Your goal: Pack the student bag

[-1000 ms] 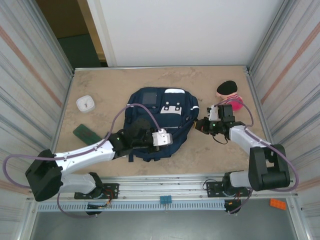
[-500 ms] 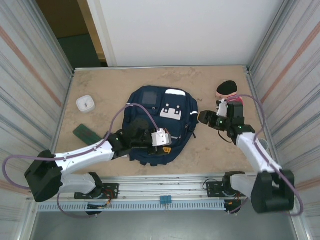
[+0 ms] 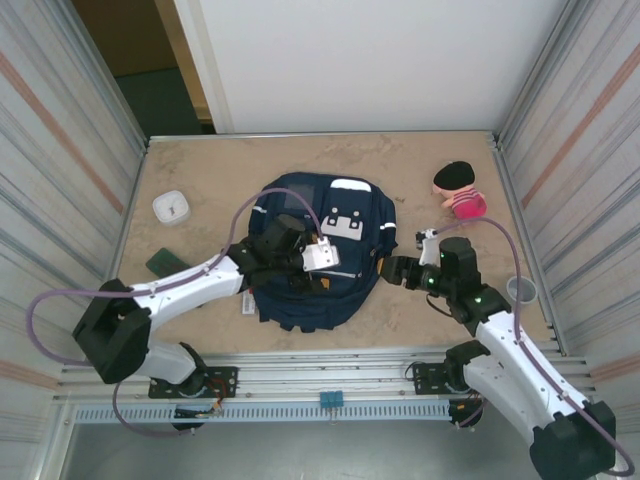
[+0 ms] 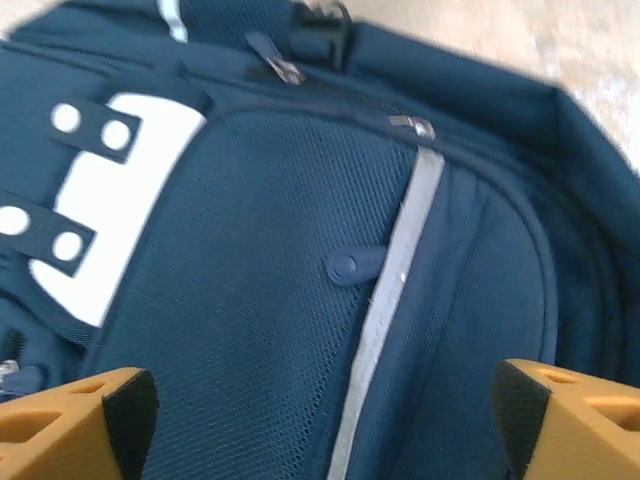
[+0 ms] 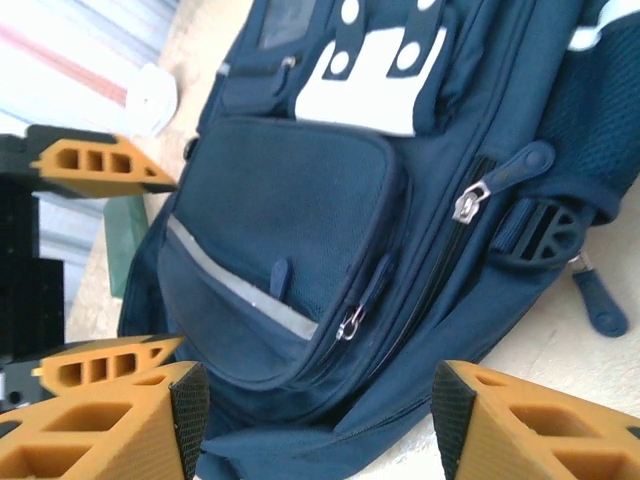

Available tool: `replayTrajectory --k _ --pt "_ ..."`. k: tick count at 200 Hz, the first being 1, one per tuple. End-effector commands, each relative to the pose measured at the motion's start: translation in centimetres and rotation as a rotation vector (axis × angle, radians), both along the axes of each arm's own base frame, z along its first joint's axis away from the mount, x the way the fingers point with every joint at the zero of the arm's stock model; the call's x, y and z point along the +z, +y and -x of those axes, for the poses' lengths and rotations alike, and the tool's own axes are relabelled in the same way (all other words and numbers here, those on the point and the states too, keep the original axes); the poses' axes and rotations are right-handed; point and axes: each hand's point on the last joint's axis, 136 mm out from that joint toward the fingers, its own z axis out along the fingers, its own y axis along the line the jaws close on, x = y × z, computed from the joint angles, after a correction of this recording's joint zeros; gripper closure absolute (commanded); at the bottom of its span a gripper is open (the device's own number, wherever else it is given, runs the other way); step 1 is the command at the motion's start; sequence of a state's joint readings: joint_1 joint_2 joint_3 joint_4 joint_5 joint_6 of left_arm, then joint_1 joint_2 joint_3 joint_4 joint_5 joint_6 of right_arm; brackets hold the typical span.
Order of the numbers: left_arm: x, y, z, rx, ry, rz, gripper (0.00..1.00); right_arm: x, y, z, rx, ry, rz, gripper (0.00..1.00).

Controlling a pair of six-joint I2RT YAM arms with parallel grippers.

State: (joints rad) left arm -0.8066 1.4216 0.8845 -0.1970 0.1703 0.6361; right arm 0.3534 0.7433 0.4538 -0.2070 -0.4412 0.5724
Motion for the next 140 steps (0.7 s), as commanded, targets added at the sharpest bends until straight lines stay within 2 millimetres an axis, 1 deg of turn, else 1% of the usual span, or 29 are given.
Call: replayTrajectory --k 1,38,63,84,94,100,108,113,118,124,140 --pt "-0.3 -0.5 0.0 -0.082 -0.024 -0.048 0.11 -0.2 0.1 -0.5 -0.019 0.001 0.0 0.39" --pt "-2.3 -1.4 -1.0 -0.108 -0.018 -0.102 0.1 -0.5 -0.4 -1.1 -0.061 -0.004 0.005 0.38" --pt "-3.1 -1.9 -1.3 -0.113 -0.012 -0.101 0.16 -1.1 -0.4 -1.3 -0.065 0.015 0.009 0.38" --pt "-3.4 -2.1 -1.6 -0.115 -0.024 -0.095 0.35 -1.4 -0.5 -1.4 -0.069 0.027 0.015 0.38" --pt "-3.1 -2.2 -1.4 -0.122 -0.024 -0.083 0.47 -1.5 -0.5 -1.5 -0.07 0.03 0.015 0.38" --pt "-2.6 -2.3 -1.3 -0.121 -0.024 -0.069 0.58 -1.5 -0.4 -1.6 -0.066 0.028 0.013 0.38" --pt "-1.6 -2.5 -1.2 -0.121 -0.03 -0.032 0.8 -1.5 -0.3 -1.6 -0.059 0.025 0.017 0.37" --pt "-1.0 -2.6 -1.1 -0.116 -0.036 -0.006 0.89 -1.6 -0.3 -1.7 -0.054 0.025 0.021 0.37" --pt "-0.5 -2.6 -1.0 -0.113 -0.041 0.021 0.95 -1.6 -0.2 -1.7 -0.044 0.025 0.025 0.37" --pt "0.6 -2.7 -0.9 -0.112 -0.052 0.064 1.0 -1.5 0.0 -1.8 -0.027 0.023 0.028 0.37" --pt "3.0 -2.5 -0.9 -0.1 -0.053 0.176 1.0 -1.6 0.5 -2.1 0.002 0.03 0.036 0.37"
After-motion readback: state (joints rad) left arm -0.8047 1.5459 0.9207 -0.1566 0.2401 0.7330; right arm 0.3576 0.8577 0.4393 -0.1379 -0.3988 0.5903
